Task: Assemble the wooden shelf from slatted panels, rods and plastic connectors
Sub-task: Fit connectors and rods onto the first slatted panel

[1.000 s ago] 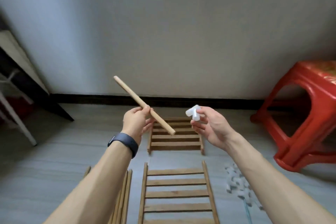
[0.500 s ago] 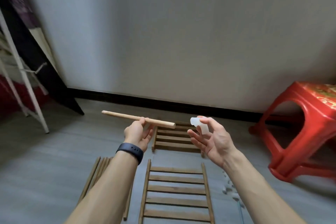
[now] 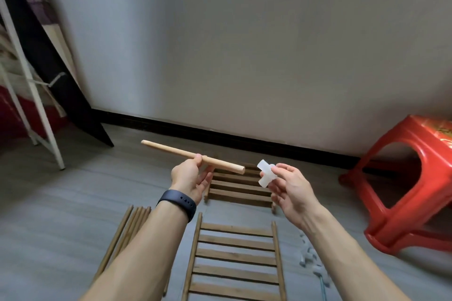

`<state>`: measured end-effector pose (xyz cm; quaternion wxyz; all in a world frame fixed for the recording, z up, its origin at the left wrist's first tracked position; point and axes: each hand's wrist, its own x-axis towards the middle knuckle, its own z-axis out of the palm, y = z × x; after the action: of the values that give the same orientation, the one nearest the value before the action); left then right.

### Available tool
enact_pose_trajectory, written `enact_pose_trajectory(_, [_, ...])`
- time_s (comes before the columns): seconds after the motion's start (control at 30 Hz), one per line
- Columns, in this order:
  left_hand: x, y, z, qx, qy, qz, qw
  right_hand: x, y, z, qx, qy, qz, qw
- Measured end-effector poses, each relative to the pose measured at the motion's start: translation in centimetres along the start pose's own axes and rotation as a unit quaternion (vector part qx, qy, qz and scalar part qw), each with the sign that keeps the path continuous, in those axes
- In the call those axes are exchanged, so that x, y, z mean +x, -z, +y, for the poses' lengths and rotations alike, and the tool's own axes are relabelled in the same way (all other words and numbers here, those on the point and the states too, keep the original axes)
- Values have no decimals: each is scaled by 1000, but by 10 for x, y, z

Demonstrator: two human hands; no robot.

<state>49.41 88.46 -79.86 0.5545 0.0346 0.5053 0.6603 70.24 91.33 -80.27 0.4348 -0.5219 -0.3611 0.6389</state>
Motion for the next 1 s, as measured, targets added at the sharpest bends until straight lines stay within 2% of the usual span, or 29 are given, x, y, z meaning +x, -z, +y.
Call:
enact_pose_trajectory(0.1, [4, 0, 0, 0, 2, 12, 1000, 8, 0, 4, 64, -28, -37, 997])
enact_pose_trajectory(0.17, [5, -1, 1, 1, 3, 15, 1000, 11, 0, 7, 66, -31, -73, 995])
enact_pose_trajectory(0.23, [7, -2, 0, 2, 5, 19, 1000, 12, -2, 10, 50, -9, -93, 994])
enact_pose_trajectory(0.37, [10, -1, -4, 12, 4, 32, 999, 14, -2, 15, 18, 43, -77, 996])
enact_pose_trajectory(0.5, [10, -4, -8, 15, 1, 39, 999, 14, 3, 20, -68, 86, -82, 991])
enact_pose_trajectory(0.63, [11, -4, -9, 12, -9, 49, 999, 10, 6, 22, -181, 160, -69, 968])
enact_pose_trajectory(1.0, [10, -1, -9, 28, -63, 50, 996, 3, -3, 17, -290, 278, -72, 913])
